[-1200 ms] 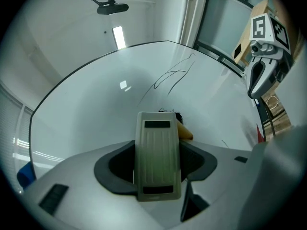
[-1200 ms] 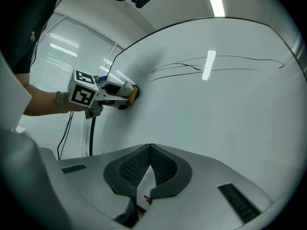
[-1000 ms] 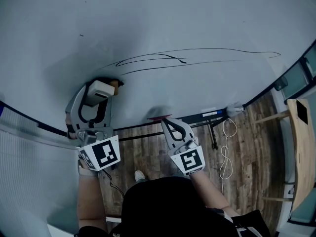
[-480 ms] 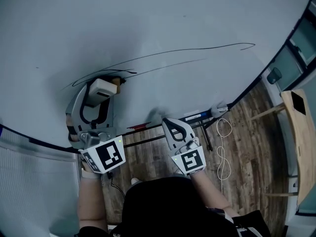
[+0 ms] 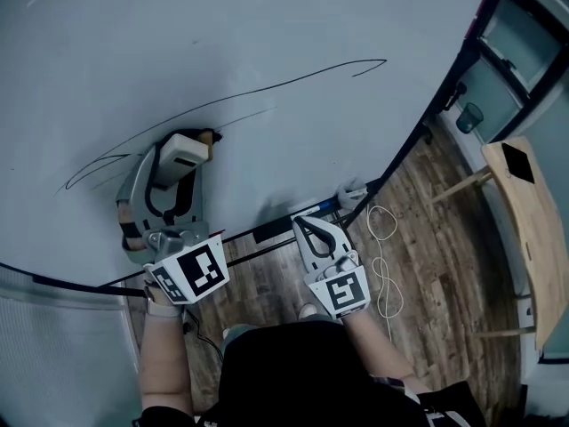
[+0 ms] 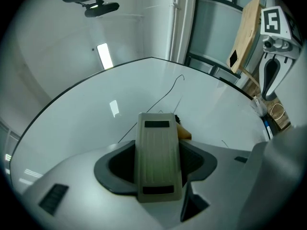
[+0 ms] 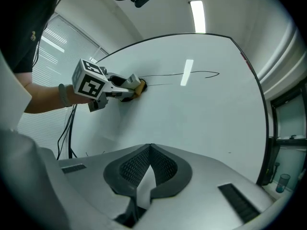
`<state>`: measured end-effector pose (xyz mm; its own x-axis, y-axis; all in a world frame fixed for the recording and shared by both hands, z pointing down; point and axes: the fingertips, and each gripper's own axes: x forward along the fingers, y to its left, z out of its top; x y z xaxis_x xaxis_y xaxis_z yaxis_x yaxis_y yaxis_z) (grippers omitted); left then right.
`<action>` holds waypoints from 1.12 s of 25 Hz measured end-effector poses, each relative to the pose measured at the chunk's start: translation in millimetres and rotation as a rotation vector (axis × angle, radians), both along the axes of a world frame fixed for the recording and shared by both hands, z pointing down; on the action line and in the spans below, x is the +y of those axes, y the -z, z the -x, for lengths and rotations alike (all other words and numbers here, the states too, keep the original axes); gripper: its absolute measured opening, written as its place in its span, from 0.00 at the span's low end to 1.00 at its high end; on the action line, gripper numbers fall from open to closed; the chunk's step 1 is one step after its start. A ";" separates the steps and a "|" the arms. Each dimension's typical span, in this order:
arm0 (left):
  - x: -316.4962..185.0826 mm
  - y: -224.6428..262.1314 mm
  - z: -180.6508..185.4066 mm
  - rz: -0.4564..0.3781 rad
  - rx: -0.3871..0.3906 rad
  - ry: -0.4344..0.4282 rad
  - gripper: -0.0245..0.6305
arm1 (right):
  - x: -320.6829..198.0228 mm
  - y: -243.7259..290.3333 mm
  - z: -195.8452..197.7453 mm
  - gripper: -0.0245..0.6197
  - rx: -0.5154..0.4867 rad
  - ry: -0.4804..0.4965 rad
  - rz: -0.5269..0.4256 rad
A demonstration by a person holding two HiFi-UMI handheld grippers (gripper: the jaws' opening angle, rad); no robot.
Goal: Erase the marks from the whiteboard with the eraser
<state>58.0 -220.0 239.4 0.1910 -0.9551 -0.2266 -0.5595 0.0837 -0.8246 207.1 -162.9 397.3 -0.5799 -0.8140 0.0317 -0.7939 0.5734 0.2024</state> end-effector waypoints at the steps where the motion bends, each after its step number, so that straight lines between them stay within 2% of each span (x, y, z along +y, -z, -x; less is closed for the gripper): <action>1: -3.4 -1.2 -13.0 0.001 -0.014 -0.007 0.44 | 0.6 -0.3 -9.5 0.08 0.005 -0.010 0.001; 12: -35.9 2.7 -134.1 -0.005 -0.026 -0.062 0.44 | 4.6 2.0 -111.2 0.08 0.013 -0.114 0.006; 16: -46.0 1.2 -169.1 -0.005 -0.075 -0.075 0.44 | 5.3 0.3 -133.0 0.08 0.012 -0.133 0.009; 23: -43.7 -1.0 -174.3 -0.017 -0.118 -0.100 0.44 | 5.4 -5.3 -130.1 0.08 0.003 -0.102 0.026; 28: -32.9 10.1 -133.2 -0.036 -0.074 -0.087 0.44 | 9.5 -0.4 -91.6 0.08 0.022 -0.038 0.016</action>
<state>191.2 -252.9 229.3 0.2901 -0.9256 -0.2430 -0.5037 0.0682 -0.8612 298.7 -153.4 397.7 -0.5473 -0.8350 0.0566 -0.8109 0.5458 0.2110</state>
